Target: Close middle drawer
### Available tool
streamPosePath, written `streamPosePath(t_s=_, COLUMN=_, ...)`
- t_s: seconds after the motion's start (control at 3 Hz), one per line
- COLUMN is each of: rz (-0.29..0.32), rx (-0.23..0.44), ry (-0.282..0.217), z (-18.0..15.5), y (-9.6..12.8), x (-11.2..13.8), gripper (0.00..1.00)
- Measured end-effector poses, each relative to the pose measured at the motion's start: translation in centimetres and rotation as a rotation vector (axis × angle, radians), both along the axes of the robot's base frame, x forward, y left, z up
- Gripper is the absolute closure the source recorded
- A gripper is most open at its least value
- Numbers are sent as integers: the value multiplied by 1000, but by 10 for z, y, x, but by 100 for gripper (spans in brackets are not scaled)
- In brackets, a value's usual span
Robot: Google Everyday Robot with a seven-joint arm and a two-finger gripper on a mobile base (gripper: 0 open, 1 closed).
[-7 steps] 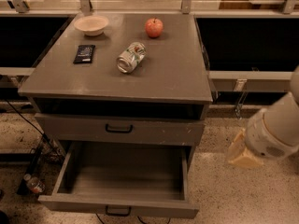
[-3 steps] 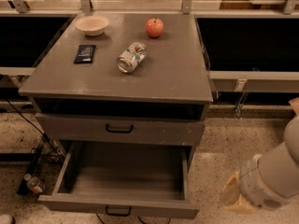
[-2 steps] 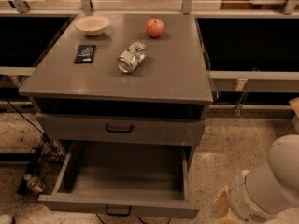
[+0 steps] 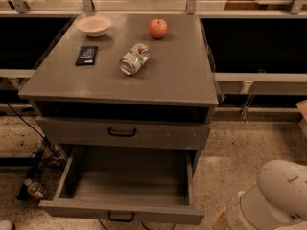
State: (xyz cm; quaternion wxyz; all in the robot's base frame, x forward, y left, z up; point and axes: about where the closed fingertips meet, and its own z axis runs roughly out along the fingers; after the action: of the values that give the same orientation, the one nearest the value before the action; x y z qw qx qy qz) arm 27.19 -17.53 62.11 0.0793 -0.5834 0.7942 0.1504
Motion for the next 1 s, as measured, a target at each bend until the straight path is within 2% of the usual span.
streamPosePath(t_s=0.33, rz=0, rx=0, ry=0, z=0, y=0, x=0, gripper=100)
streamPosePath(t_s=0.67, rz=-49, rx=69, ry=-6, z=-44, y=23, x=32, gripper=100)
streamPosePath(t_s=1.0, rz=-49, rx=69, ry=-6, z=-44, y=23, x=32, gripper=100)
